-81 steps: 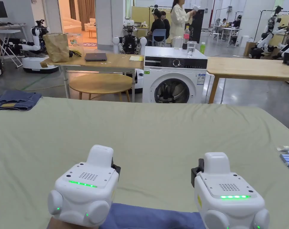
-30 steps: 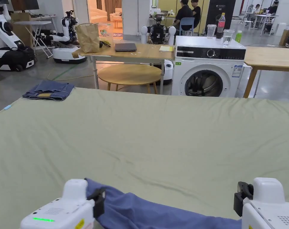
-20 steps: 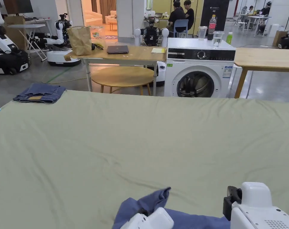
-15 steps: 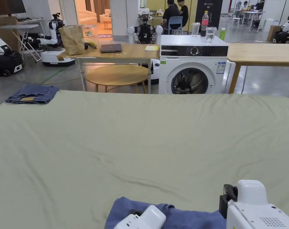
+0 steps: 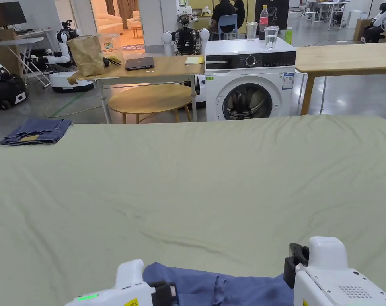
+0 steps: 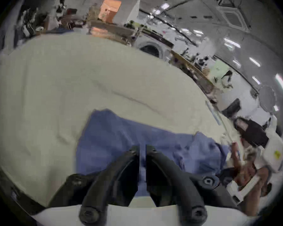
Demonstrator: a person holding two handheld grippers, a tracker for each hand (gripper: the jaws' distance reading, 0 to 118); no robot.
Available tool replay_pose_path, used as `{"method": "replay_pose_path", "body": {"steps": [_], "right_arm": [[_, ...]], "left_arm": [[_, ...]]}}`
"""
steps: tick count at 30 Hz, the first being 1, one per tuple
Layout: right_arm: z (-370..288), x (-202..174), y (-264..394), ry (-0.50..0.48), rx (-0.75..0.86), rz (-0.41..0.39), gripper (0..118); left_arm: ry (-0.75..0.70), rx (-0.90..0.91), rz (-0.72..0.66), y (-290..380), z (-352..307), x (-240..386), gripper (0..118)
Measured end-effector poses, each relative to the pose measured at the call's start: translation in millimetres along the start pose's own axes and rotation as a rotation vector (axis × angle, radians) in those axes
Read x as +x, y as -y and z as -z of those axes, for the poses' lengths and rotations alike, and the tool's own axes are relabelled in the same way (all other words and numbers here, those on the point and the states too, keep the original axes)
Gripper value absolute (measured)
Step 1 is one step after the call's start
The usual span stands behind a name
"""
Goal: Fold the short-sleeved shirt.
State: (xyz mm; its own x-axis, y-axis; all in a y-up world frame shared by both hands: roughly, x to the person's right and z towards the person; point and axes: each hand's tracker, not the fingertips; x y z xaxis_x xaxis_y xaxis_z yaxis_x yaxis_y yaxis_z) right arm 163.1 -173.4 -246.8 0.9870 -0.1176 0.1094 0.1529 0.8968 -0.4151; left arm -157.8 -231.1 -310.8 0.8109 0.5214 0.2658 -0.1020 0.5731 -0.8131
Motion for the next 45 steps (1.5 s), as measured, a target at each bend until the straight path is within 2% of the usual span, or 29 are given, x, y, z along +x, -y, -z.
{"method": "replay_pose_path", "body": {"steps": [1,3,6,8,9,11,12,15,17,18,20,21,23,26,31,32,33,34,35,36,37,38,40,43,45], "right_arm": [[0.7,0.2,1.0,0.0,0.0,0.001,0],[3.0,2.2,1.2,0.001,-0.005,0.004,0],[4.7,4.4,1.6,0.004,-0.009,0.009,0],[5.3,4.9,1.3,0.006,-0.013,0.0,0],[5.5,4.7,1.0,0.009,-0.015,-0.006,0],[4.6,4.6,0.5,0.009,-0.015,-0.014,0],[4.1,4.3,0.8,0.011,-0.014,-0.02,0],[6.5,0.6,3.4,0.012,-0.026,-0.021,0],[6.8,-4.4,5.5,0.007,-0.033,-0.02,0],[5.1,-8.0,6.7,0.008,-0.033,-0.028,0],[2.1,-12.0,7.3,0.005,-0.028,-0.045,0],[1.6,-13.9,7.1,0.006,-0.029,-0.052,0],[2.9,-17.8,7.1,0.01,-0.031,-0.06,0],[5.9,-24.1,7.3,0.018,-0.028,-0.064,0],[6.4,-32.6,6.6,0.015,-0.031,-0.073,0],[6.4,-32.5,6.1,0.015,-0.032,-0.073,0],[6.8,-31.9,6.1,0.016,-0.033,-0.074,0],[6.9,-31.4,5.9,0.019,-0.032,-0.077,0],[7.1,-30.6,5.4,0.023,-0.033,-0.081,0],[7.4,-28.8,4.8,0.026,-0.034,-0.082,0],[7.5,-26.6,4.0,0.031,-0.034,-0.08,0],[7.4,-24.5,3.6,0.033,-0.034,-0.079,0],[6.8,-20.7,3.4,0.041,-0.038,-0.081,0],[5.2,-14.5,2.4,0.051,-0.035,-0.085,0],[5.4,-10.5,1.6,0.056,-0.035,-0.083,0]], "left_arm": [[0.025,-0.052,-0.029,4.5,10.9,3.8,4],[-0.022,-0.07,0.025,16.4,24.9,14.3,4],[0.109,-0.119,0.035,27.7,45.4,31.5,4],[0.016,-0.128,0.105,31.0,55.8,39.3,4],[0.001,-0.083,0.085,29.9,51.4,38.3,4],[0.07,0.022,0.01,21.9,25.6,38.8,2],[0.08,0.056,0.019,17.3,13.5,40.9,2],[0.013,0.051,0.068,6.2,-4.4,32.6,2],[0.013,0.086,0.021,4.9,-19.2,16.5,3],[0.012,0.132,-0.015,6.3,-31.5,4.8,16],[0.008,0.253,-0.093,10.0,-53.1,-19.7,99],[0.0,0.25,-0.14,12.0,-58.9,-35.2,118],[0.019,0.311,-0.223,15.5,-68.3,-64.6,118],[0.046,0.206,-0.383,21.3,-59.2,-102.6,118],[0.405,0.075,-0.682,36.5,-2.9,-128.3,118],[0.47,0.099,-0.691,37.8,5.2,-124.2,118],[0.475,0.13,-0.704,37.3,11.0,-113.9,117],[0.431,0.119,-0.701,36.9,17.0,-105.2,109],[0.396,0.106,-0.698,34.0,21.8,-98.7,94],[0.321,0.092,-0.68,31.8,26.5,-95.2,64],[0.204,0.092,-0.685,32.4,30.1,-95.3,15],[0.135,0.1,-0.7,35.7,30.4,-98.6,12],[0.288,0.178,-0.783,38.0,25.7,-103.2,12],[0.155,0.231,-0.592,29.0,-0.5,-96.8,11],[0.069,0.313,-0.515,18.5,-25.0,-98.9,11]]}}
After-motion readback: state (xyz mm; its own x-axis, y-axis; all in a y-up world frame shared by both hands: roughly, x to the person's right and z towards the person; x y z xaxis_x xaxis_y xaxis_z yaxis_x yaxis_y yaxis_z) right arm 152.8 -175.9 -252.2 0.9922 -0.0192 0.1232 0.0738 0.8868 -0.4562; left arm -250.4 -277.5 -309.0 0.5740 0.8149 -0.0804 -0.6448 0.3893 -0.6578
